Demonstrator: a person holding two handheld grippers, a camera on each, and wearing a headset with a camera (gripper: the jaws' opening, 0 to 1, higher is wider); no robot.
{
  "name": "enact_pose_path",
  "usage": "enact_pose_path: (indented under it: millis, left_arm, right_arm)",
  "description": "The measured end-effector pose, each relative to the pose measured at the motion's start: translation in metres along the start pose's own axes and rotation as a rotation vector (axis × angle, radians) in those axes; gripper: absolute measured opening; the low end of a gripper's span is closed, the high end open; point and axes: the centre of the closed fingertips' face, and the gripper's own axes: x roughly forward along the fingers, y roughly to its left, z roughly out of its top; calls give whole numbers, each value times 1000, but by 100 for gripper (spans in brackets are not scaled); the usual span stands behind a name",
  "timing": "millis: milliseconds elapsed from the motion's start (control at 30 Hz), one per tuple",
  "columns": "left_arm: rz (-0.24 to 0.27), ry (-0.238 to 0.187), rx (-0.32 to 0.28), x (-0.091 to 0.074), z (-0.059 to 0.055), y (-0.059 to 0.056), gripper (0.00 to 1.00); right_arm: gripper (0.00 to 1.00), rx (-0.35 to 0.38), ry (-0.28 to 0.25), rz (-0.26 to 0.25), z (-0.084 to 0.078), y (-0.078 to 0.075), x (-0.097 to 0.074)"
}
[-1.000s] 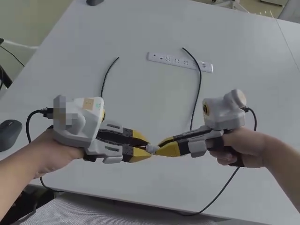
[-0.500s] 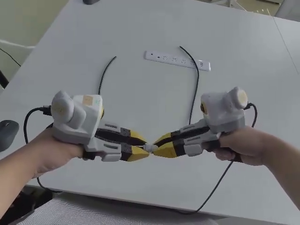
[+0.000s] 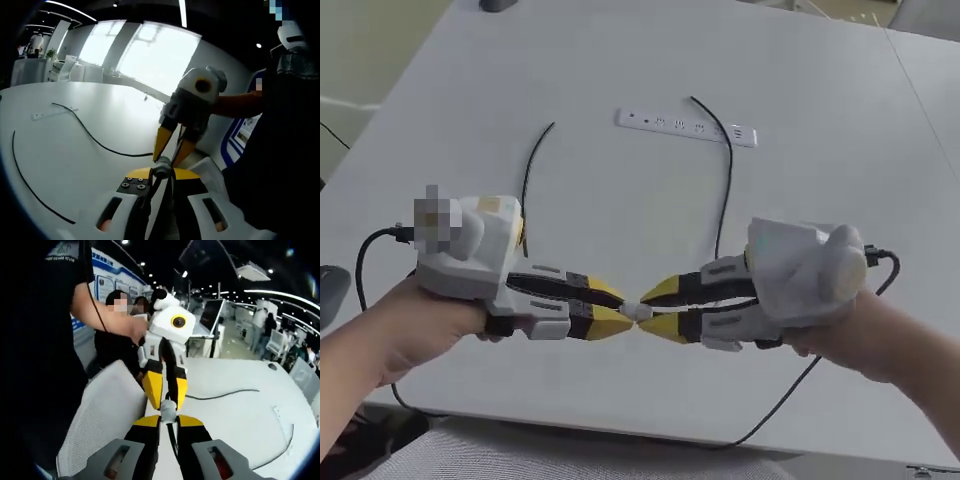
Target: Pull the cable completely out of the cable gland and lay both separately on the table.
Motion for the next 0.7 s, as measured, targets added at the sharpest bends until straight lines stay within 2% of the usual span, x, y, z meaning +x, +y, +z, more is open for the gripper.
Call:
enact_pose_path:
  millis: [67, 133, 167, 267, 467, 533, 667, 700]
  left_arm:
    - [3, 8, -7, -1, -2, 2, 15]
    - [2, 8, -26, -2, -3, 3, 15]
    - [1, 11, -22, -2, -4, 3, 15]
    - [-3, 16, -22, -3, -5, 2, 15]
    - [0, 26, -10, -1, -7, 3, 15]
    - [1, 25, -10, 0, -6, 4, 15]
    - [-1, 24, -5, 0, -5, 3, 15]
    - [0, 22, -1, 0, -5, 3, 15]
  right_arm:
    - [7, -39, 33, -54, -2, -1, 3]
    - [7, -138, 51, -93, -1, -1, 5]
    - [7, -181, 76, -106, -2, 1, 7]
    - [7, -225, 98, -132, -2, 3, 8]
    - [8, -173, 89, -132, -6, 0, 8]
    - [8, -125, 69, -133, -6, -3, 7]
    - [8, -78, 48, -121, -6, -4, 5]
    - [8, -41, 36, -119, -5, -4, 5]
